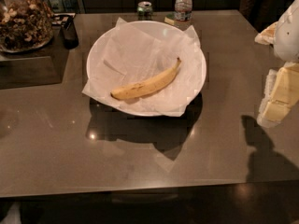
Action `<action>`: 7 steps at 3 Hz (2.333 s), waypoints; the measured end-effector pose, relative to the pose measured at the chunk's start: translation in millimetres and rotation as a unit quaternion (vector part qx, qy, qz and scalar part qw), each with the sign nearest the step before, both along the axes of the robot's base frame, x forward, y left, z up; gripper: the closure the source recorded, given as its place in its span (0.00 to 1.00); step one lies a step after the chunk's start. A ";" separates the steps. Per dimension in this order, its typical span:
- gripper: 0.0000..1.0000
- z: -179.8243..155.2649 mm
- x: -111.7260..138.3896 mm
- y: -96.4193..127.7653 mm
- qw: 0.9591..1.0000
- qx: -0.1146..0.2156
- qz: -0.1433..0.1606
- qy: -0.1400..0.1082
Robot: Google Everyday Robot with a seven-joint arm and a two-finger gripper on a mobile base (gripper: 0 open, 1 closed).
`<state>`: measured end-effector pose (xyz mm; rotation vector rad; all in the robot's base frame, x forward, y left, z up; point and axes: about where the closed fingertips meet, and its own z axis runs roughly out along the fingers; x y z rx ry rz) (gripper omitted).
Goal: Pick banana from white bowl
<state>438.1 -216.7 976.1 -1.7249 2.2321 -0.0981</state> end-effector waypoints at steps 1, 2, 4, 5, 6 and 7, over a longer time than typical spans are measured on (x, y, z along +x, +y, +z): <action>0.00 0.1 0.0 0.1 1.000 0.000 0.000 0.000; 0.00 5.2 4.5 7.7 1.000 0.010 0.013 -0.012; 0.00 18.7 31.9 79.6 0.986 0.074 0.145 -0.018; 0.00 13.8 40.9 126.2 0.971 0.095 0.218 -0.003; 0.00 2.8 43.8 174.1 0.952 0.105 0.286 0.015; 0.00 4.1 43.2 174.3 0.953 0.109 0.282 0.010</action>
Offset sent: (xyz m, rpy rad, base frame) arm 0.0096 0.0155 0.0058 0.0434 -0.0280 0.0604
